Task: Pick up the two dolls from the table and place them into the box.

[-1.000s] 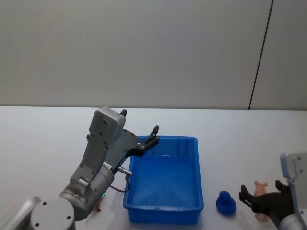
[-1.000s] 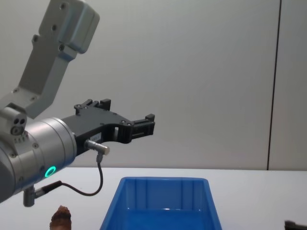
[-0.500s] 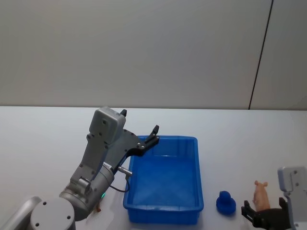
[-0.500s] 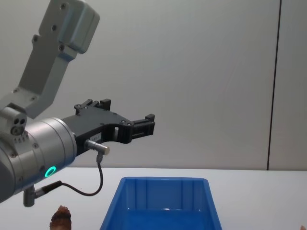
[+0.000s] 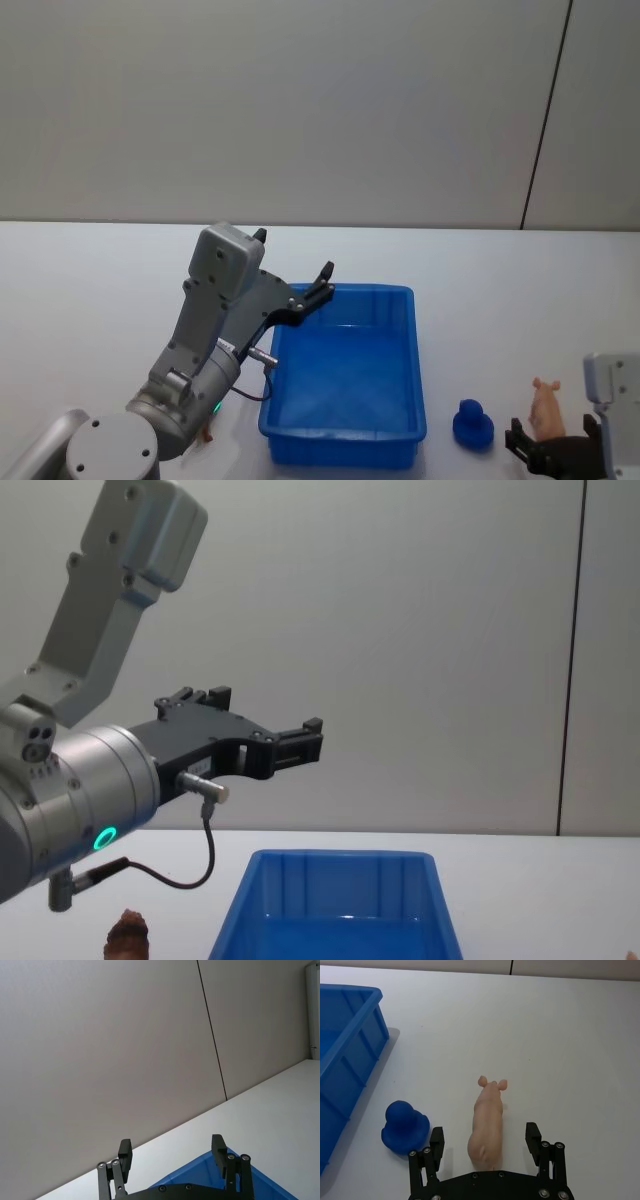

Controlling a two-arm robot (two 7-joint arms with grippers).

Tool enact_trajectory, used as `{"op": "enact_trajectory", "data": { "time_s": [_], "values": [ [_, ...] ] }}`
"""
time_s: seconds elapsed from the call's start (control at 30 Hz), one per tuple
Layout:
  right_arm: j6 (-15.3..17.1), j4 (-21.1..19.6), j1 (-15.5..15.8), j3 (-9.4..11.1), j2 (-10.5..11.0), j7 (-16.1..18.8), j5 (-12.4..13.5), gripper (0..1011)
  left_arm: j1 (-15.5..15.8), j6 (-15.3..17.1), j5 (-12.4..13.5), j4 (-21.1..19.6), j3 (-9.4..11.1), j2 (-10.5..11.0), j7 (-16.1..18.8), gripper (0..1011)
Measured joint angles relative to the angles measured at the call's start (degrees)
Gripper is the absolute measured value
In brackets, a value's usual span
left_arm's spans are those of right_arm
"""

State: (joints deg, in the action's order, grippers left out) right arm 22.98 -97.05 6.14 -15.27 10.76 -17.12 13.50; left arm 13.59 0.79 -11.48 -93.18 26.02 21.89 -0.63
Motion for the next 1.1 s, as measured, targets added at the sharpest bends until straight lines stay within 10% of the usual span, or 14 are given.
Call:
{"op": "enact_trajectory", "data": {
  "time_s": [0.23,0.83,1.1],
  "values": [
    [-1.41,2.19,-1.20,0.62,-0.40,1.09,-0.24,971,0.00,0.00,0.00,0.00,0.00,0.00,0.00,1001],
    [-1.93,6.82,-3.86,1.85,-1.50,4.58,1.04,430,0.00,0.00,0.00,0.00,0.00,0.00,0.00,1001],
    [-2.60,6.36,-4.17,2.04,-1.71,5.88,1.12,371,0.00,0.00,0.00,0.00,0.00,0.00,0.00,1001]
  ]
}}
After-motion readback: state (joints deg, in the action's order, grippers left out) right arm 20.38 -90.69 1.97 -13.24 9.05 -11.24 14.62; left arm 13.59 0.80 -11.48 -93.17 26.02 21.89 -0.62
